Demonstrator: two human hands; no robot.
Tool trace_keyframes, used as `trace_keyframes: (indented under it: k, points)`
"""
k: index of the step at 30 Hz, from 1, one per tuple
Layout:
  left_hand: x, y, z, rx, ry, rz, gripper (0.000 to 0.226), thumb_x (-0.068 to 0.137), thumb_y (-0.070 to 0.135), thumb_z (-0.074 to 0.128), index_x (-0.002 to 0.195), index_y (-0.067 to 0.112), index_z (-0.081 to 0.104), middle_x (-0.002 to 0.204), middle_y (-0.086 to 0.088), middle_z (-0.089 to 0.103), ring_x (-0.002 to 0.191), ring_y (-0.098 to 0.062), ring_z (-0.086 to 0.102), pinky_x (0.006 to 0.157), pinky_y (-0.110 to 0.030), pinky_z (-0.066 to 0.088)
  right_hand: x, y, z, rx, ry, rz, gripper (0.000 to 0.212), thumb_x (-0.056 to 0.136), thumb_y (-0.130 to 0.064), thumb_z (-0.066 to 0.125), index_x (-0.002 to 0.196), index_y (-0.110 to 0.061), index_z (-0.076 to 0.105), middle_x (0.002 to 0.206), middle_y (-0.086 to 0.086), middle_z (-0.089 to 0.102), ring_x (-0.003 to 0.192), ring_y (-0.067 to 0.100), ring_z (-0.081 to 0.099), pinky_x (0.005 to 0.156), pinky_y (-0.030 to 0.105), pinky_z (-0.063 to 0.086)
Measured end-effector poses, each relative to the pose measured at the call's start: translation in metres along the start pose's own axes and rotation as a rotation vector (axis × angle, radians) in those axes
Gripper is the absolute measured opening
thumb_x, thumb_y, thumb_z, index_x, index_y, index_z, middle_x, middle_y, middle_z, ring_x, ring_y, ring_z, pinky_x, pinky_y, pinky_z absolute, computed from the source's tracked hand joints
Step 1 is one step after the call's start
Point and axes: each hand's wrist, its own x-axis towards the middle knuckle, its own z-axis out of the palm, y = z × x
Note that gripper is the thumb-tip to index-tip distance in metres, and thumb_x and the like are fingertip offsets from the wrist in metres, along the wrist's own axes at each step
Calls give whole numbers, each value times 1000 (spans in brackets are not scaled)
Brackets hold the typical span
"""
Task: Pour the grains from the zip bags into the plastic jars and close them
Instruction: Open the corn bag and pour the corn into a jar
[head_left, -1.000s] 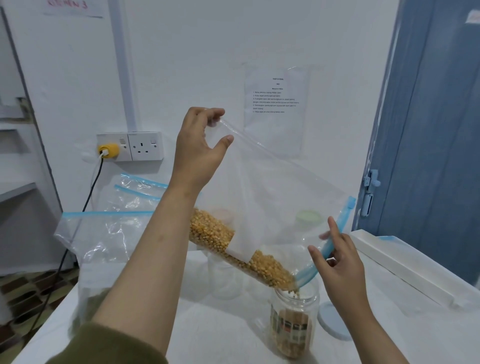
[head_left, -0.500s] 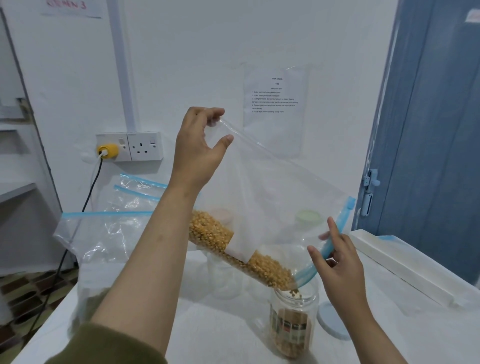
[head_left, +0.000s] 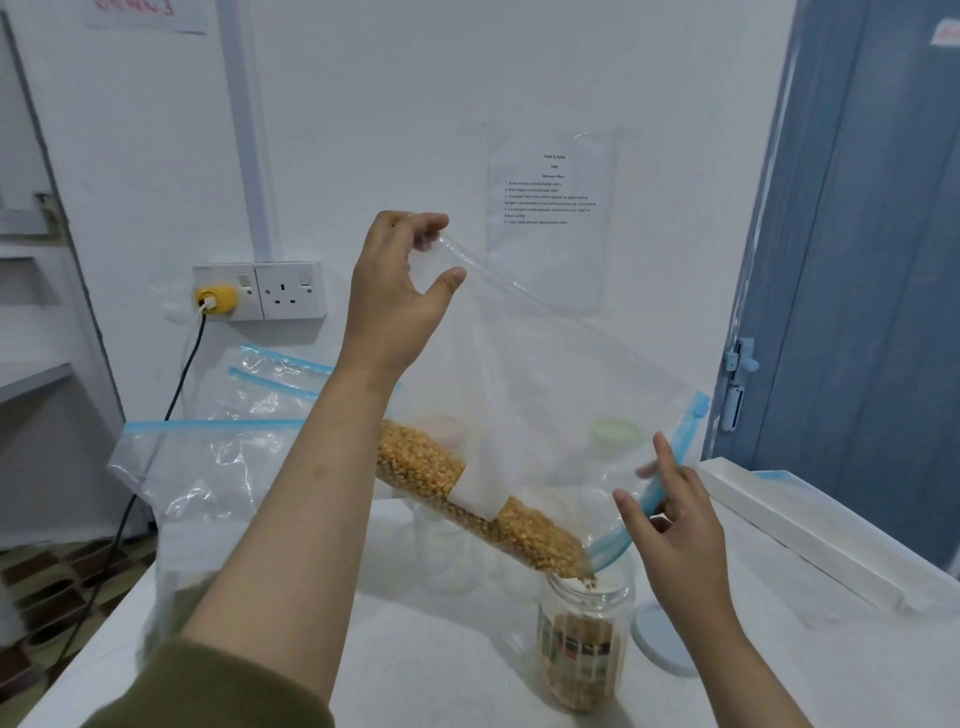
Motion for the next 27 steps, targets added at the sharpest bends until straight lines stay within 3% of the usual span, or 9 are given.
trace_keyframes:
  k: [27]
  points:
    - [0, 1, 1, 9, -5, 12, 41, 84, 12, 73, 123, 10, 60, 114, -2, 54, 103, -9, 55, 87, -8, 38, 0, -3, -4, -18, -13, 7, 68, 90, -14, 68, 150, -25, 38, 104, -13, 53, 95, 2, 55, 72, 8, 50]
